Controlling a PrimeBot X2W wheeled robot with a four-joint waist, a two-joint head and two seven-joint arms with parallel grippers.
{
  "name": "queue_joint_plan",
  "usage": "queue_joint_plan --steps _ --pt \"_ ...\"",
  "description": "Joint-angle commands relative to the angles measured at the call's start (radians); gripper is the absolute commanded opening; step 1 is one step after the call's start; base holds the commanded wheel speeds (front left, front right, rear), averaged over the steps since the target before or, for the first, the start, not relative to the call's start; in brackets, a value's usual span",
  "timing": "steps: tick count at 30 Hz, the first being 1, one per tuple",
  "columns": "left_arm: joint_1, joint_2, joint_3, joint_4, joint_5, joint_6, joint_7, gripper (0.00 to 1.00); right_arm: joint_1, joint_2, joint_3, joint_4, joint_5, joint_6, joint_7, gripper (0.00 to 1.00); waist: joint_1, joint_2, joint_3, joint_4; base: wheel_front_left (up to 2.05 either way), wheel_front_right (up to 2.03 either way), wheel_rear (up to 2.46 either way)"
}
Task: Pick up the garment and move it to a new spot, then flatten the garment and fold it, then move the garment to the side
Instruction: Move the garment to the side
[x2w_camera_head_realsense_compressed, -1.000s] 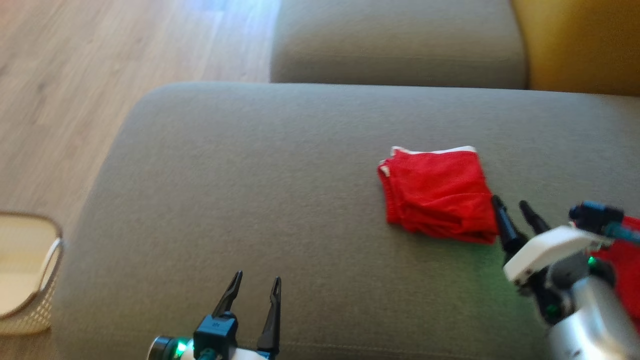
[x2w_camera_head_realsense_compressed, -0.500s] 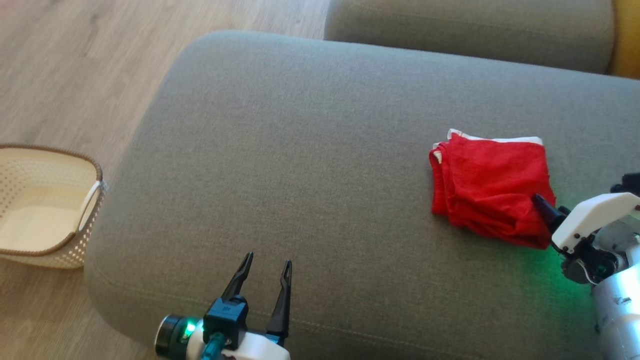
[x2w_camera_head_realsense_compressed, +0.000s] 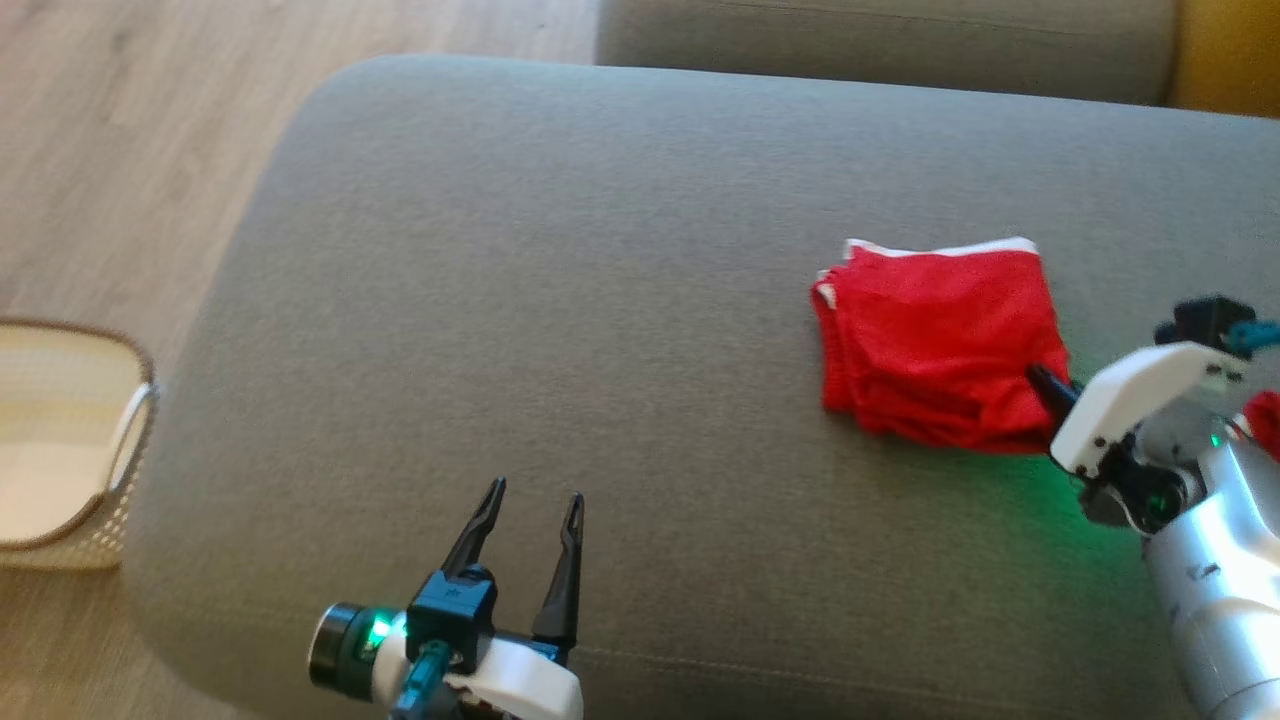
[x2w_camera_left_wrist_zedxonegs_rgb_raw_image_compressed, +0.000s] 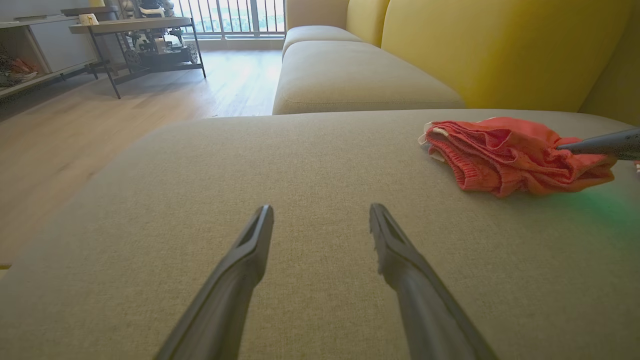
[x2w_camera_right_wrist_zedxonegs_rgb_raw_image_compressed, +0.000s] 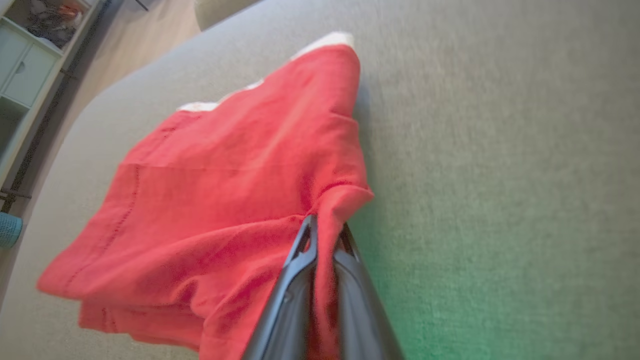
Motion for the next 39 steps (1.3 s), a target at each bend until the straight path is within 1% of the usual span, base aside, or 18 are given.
queue_joint_plan --steps 1,5,6,9,14,17,20,25,28,30,31,32,33,34,35,37,39 --pt "-0.034 -0.009 0.036 -0.034 0.007 0.003 -0.012 1.0 -0.018 -0.015 0.03 -0.046 0.012 0.0 -0.011 0.0 -0.0001 0.0 -0.006 -0.026 0.0 0.0 0.0" --pt "-0.018 -0.009 0.045 -0.039 0.009 0.008 -0.012 1.0 -0.004 -0.066 0.119 -0.137 0.048 0.0 -0.007 0.0 -0.0001 0.0 -0.017 -0.094 0.0 0.0 0.0" --pt "-0.012 -0.009 0.044 -0.037 0.013 0.004 -0.012 1.0 0.002 -0.102 0.151 -0.175 0.064 0.0 0.003 0.0 -0.0001 0.0 -0.021 -0.129 0.0 0.0 0.0" --pt "-0.008 -0.009 0.044 -0.032 0.023 0.001 -0.012 1.0 0.012 -0.16 0.186 -0.222 0.077 0.0 0.014 0.0 -0.0001 0.0 -0.028 -0.179 0.0 0.0 0.0" --pt "-0.008 -0.009 0.044 -0.029 0.034 -0.005 -0.012 1.0 0.043 -0.247 0.21 -0.291 0.091 0.0 0.047 0.0 -0.0001 0.0 -0.039 -0.245 0.0 0.0 0.0" --pt "-0.007 -0.009 0.048 -0.029 0.037 -0.006 -0.012 1.0 0.075 -0.301 0.214 -0.342 0.095 0.0 0.079 0.0 -0.0001 0.0 -0.042 -0.275 0.0 0.0 0.0" --pt "-0.003 -0.009 0.049 -0.027 0.038 -0.008 -0.012 1.0 0.103 -0.347 0.195 -0.392 0.095 0.0 0.103 0.0 -0.0001 0.0 -0.044 -0.302 0.0 0.0 0.0" --pt "-0.002 -0.009 0.046 -0.027 0.042 -0.013 -0.012 1.0 0.146 -0.396 0.143 -0.437 0.058 0.0 0.156 0.0 -0.0001 0.0 -0.041 -0.33 0.0 0.0 0.0" --pt "-0.009 -0.009 0.045 -0.027 0.046 -0.016 -0.012 1.0 0.161 -0.415 0.111 -0.437 -0.004 0.0 0.19 0.0 -0.0001 0.0 -0.032 -0.338 0.0 0.0 0.0" --pt "-0.017 -0.009 0.044 -0.026 0.048 -0.019 -0.012 1.0 0.169 -0.429 0.106 -0.44 -0.075 0.0 0.193 0.0 -0.0001 0.0 -0.024 -0.338 0.0 0.0 0.0" --pt "-0.02 -0.009 0.044 -0.026 0.049 -0.021 -0.012 1.0 0.172 -0.431 0.101 -0.441 -0.109 0.0 0.194 0.09 -0.0001 0.0 -0.02 -0.337 0.0 0.0 0.0" --pt "-0.024 -0.009 0.043 -0.027 0.05 -0.022 -0.012 1.0 0.173 -0.427 0.09 -0.442 -0.139 0.0 0.191 0.21 -0.0001 0.0 -0.016 -0.336 0.0 0.0 0.0" --pt "-0.027 -0.009 0.043 -0.028 0.051 -0.023 -0.012 1.0 0.174 -0.422 0.079 -0.442 -0.171 0.0 0.188 0.3 -0.0001 0.0 -0.013 -0.334 0.0 0.0 0.0" --pt "-0.029 -0.009 0.043 -0.029 0.052 -0.024 -0.012 1.0 0.175 -0.418 0.066 -0.444 -0.208 0.0 0.181 0.7 -0.0001 0.0 -0.01 -0.333 0.0 0.0 0.0" --pt "-0.031 -0.009 0.042 -0.028 0.053 -0.025 -0.012 1.0 0.174 -0.411 0.043 -0.443 -0.247 0.0 0.172 1.0 -0.0001 0.0 -0.008 -0.331 0.0 0.0 0.0" --pt "-0.035 -0.009 0.04 -0.026 0.056 -0.027 -0.012 1.0 0.179 -0.398 -0.004 -0.452 -0.346 0.0 0.143 1.0 -0.0001 0.0 -0.008 -0.323 0.0 0.0 0.0" --pt "-0.035 -0.009 0.044 -0.024 0.055 -0.024 -0.012 1.0 0.189 -0.375 -0.061 -0.489 -0.449 0.0 0.105 1.0 -0.0001 0.0 -0.015 -0.315 0.0 0.0 0.0"
